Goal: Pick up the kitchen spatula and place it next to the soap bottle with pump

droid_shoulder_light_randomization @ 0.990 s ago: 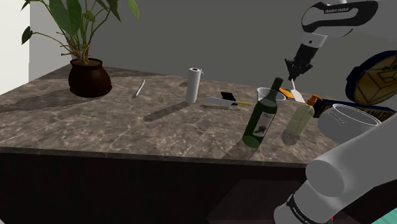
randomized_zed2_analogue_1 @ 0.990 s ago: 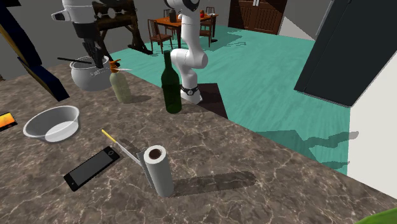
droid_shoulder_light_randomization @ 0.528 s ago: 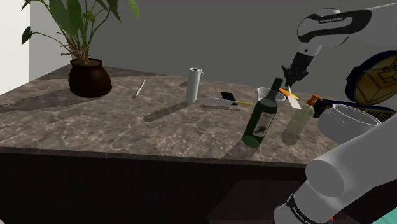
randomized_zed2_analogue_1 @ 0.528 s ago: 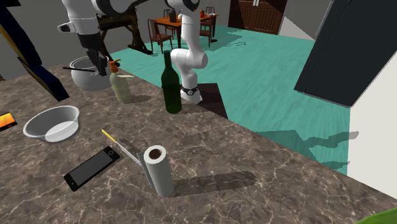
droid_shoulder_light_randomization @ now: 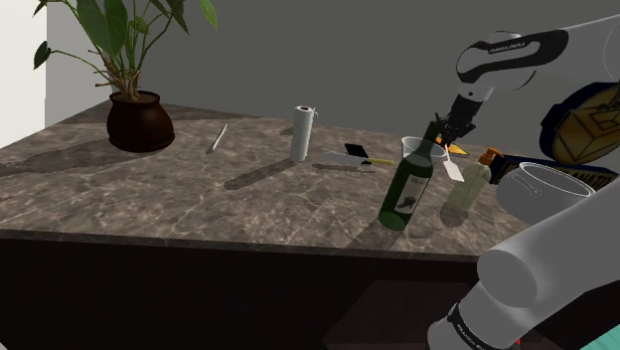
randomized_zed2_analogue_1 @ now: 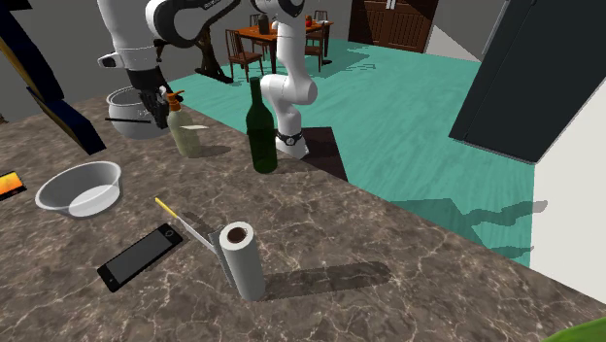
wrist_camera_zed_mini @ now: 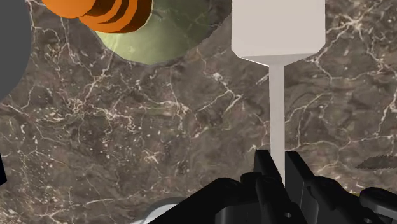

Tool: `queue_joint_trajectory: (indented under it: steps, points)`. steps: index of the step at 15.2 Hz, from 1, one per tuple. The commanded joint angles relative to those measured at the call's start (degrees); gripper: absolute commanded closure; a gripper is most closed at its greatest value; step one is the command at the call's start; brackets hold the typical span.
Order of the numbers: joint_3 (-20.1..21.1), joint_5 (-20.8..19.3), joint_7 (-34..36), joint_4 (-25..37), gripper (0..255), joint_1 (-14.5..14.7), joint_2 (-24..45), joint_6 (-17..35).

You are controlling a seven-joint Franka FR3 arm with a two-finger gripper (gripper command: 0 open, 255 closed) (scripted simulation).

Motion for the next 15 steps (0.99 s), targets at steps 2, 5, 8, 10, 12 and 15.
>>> queue_joint_trajectory:
  steps: [2,5,8,10,12,15]
  points:
    - [-0.16,0.0,-0.05,-1.99,255,-0.05,0.25,2.25]
    - [-0.36,0.06,-0.14,-3.92,255,-0.09,0.67,4.58]
    - [-0.57,0.17,-0.27,-5.74,255,-0.13,1.22,6.93]
    - [-0.71,0.27,-0.38,-6.89,255,-0.14,1.66,8.5]
    - [-0.86,0.39,-0.51,-8.0,255,-0.14,2.15,10.07]
    - [-1.1,0.64,-0.74,-9.58,255,-0.14,3.0,12.44]
